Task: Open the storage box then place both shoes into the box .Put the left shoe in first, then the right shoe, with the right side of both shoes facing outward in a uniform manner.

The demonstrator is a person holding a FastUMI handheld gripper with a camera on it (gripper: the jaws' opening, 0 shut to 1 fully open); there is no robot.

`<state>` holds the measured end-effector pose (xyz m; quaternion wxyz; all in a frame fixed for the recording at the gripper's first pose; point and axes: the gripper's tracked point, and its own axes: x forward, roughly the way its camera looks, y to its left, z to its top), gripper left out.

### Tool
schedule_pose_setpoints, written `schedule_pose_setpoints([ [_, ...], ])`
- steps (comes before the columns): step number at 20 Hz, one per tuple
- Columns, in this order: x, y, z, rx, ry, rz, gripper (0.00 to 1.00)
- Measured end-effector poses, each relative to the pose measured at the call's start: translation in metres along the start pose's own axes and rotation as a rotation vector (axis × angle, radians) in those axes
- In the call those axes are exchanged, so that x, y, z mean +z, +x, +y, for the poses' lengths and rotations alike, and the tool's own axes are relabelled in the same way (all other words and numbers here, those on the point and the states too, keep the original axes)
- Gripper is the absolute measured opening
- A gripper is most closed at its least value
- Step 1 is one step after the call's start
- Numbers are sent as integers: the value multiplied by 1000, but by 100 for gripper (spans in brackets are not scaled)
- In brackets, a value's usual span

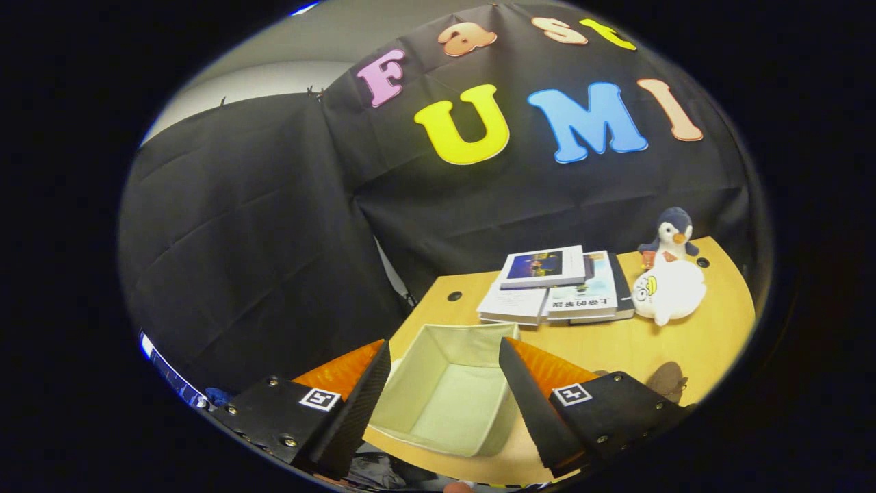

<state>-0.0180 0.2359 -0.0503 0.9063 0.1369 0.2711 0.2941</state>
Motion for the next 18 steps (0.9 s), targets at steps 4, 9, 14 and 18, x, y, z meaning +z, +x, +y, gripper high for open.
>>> schedule_pose_setpoints([
  [4, -17, -6, -54, -89, -21, 20, 97],
  [9, -49, -6, -108, -178, -31, 73, 97],
  [14, -89, 0, -154, -268, -26, 133, 97],
  [18, -124, 4, -180, -306, 6, 199, 97],
])
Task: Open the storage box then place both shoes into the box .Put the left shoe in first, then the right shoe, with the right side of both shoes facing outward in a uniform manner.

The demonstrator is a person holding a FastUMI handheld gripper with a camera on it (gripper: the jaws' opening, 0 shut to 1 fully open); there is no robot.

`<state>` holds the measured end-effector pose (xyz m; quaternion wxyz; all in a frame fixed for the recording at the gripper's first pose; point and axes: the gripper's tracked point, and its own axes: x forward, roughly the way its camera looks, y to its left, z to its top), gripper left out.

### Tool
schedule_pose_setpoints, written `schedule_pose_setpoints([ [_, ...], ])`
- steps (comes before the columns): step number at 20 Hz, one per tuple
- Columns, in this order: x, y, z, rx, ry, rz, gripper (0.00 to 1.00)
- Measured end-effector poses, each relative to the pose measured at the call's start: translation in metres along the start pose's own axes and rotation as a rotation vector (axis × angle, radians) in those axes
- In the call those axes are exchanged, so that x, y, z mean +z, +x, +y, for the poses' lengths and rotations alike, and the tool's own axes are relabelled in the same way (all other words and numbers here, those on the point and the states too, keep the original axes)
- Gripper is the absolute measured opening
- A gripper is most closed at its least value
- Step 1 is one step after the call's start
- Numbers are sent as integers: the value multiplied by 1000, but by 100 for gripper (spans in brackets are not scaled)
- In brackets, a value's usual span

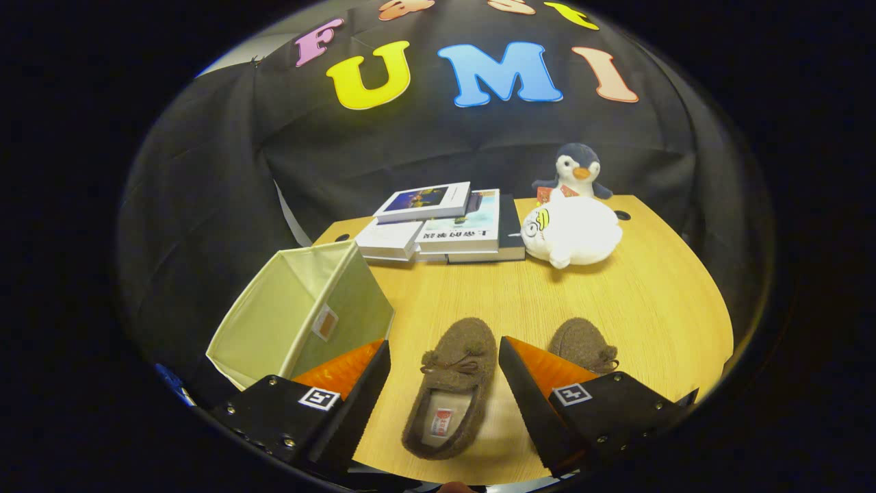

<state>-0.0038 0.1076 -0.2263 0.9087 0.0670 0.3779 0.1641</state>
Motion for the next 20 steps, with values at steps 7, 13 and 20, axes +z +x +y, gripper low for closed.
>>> schedule_pose_setpoints([
  [7, -55, 20, -23, -26, -8, 131, 98],
  [13, -96, 39, -41, -62, -6, 234, 95],
  [20, -101, 48, -34, -24, 61, 272, 75],
])
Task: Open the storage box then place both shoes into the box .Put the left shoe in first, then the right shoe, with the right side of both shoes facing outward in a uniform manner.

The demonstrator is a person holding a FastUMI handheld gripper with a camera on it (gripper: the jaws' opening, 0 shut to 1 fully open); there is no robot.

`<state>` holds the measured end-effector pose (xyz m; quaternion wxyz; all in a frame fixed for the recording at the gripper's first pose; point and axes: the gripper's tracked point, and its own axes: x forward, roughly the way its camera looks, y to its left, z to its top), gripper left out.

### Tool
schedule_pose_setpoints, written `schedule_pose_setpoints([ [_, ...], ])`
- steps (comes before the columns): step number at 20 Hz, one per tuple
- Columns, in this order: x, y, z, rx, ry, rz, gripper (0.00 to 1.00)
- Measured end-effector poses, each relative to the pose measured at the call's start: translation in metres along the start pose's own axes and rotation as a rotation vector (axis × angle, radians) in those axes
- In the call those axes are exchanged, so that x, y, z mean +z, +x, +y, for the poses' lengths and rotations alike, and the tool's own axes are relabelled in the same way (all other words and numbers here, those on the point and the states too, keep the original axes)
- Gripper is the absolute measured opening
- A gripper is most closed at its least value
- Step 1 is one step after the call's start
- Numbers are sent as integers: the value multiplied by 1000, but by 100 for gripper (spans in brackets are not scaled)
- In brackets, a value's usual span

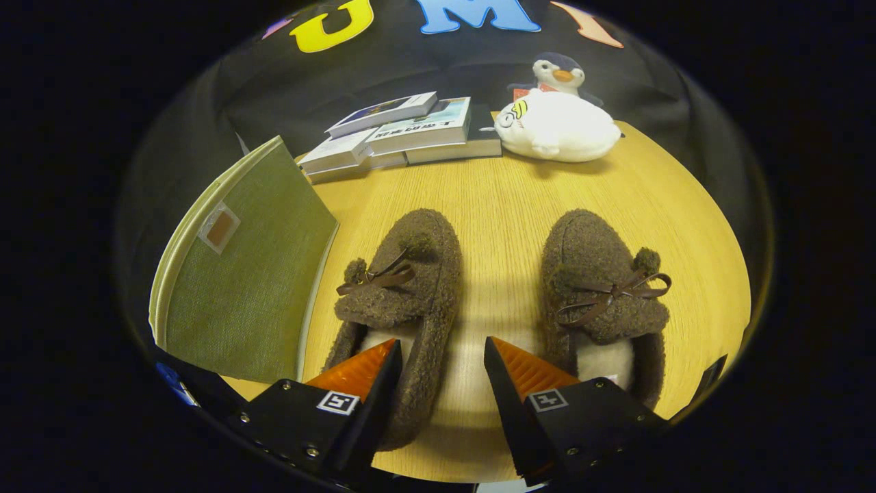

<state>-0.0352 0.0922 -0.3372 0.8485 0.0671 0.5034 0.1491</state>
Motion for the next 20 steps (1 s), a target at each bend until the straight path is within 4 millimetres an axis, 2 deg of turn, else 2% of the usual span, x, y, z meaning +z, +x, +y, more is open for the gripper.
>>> schedule_pose_setpoints([
  [1, -1, 0, 5, 24, 20, 12, 54],
  [2, -2, 1, 7, 24, 41, 12, 47],
  [3, 0, 3, 8, 21, 49, 19, 21],
  [5, 0, 3, 2, -23, 47, 17, 21],
  [6, 7, 0, -3, -30, 85, 7, 11],
  [7, 5, -4, 2, -5, 127, 21, 0],
  [12, 18, -18, 16, 55, 247, 11, 1],
  [20, 73, -71, 48, 97, 301, -91, 1],
])
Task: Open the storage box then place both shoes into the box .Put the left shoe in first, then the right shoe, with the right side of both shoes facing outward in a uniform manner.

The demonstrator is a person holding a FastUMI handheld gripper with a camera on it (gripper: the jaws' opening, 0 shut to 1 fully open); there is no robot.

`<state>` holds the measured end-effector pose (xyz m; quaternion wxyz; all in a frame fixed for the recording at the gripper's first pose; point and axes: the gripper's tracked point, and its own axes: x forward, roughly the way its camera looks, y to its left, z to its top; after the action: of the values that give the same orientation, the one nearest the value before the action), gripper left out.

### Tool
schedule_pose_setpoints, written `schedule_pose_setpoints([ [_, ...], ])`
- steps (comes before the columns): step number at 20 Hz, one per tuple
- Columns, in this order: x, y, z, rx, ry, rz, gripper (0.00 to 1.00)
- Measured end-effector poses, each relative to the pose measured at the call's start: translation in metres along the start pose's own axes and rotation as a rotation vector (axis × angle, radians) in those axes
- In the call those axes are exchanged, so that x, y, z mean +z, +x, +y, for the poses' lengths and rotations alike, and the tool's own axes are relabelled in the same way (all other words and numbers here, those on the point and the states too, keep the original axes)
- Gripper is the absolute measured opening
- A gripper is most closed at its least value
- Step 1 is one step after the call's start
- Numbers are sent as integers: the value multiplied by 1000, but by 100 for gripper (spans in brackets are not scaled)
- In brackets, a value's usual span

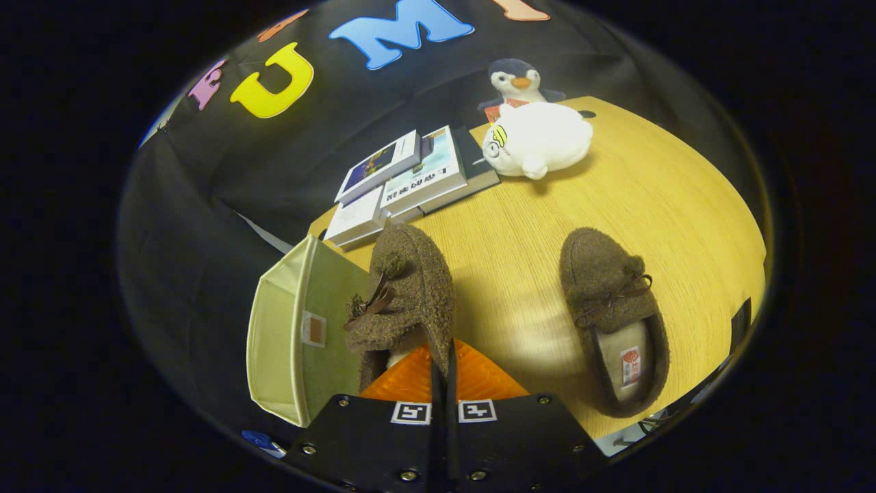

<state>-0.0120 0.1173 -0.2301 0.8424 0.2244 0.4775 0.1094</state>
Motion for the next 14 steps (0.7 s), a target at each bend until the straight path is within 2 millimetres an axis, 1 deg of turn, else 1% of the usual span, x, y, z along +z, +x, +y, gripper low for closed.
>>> schedule_pose_setpoints([
  [2, 11, -10, 19, 20, 4, -23, 1],
  [4, 19, -19, 43, 60, 12, -35, 0],
  [7, 29, -27, 76, 108, 20, -54, 1],
  [11, 29, -23, 118, 147, 0, -57, 1],
  [14, 18, -14, 146, 173, -12, -40, 0],
])
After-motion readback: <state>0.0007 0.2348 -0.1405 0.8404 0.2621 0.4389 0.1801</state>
